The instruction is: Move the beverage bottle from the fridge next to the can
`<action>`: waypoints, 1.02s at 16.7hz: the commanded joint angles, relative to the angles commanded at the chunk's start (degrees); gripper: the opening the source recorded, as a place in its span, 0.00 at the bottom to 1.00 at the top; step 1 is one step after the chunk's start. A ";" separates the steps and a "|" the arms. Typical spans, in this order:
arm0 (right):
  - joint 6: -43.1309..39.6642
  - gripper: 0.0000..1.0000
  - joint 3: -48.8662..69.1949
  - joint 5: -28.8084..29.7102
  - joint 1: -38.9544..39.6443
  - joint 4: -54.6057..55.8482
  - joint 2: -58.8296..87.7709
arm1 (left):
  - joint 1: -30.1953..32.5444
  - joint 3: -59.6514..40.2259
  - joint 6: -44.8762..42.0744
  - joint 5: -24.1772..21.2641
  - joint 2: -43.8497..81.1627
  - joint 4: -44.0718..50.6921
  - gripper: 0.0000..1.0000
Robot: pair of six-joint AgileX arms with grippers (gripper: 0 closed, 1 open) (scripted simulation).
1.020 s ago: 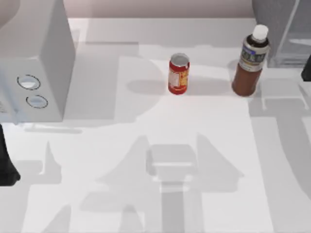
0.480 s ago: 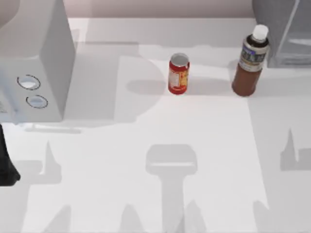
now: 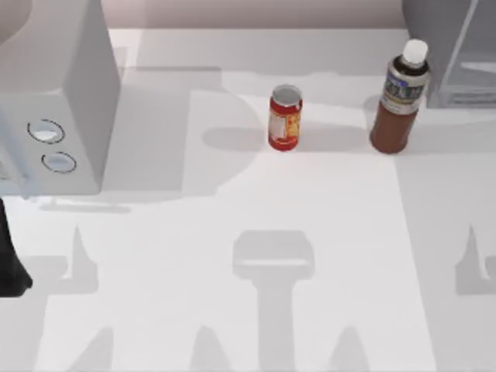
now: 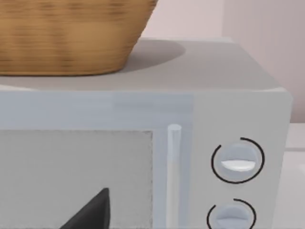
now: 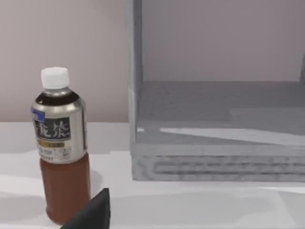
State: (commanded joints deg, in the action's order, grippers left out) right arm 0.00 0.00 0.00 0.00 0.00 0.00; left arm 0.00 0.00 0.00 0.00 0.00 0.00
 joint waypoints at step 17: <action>-0.42 1.00 22.33 0.11 -0.13 -48.03 -26.80 | 0.00 0.00 0.00 0.00 0.00 0.00 1.00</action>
State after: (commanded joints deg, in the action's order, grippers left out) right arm -0.42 22.33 0.11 -0.12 -48.04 -26.80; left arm 0.00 0.00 0.00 0.00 0.00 0.00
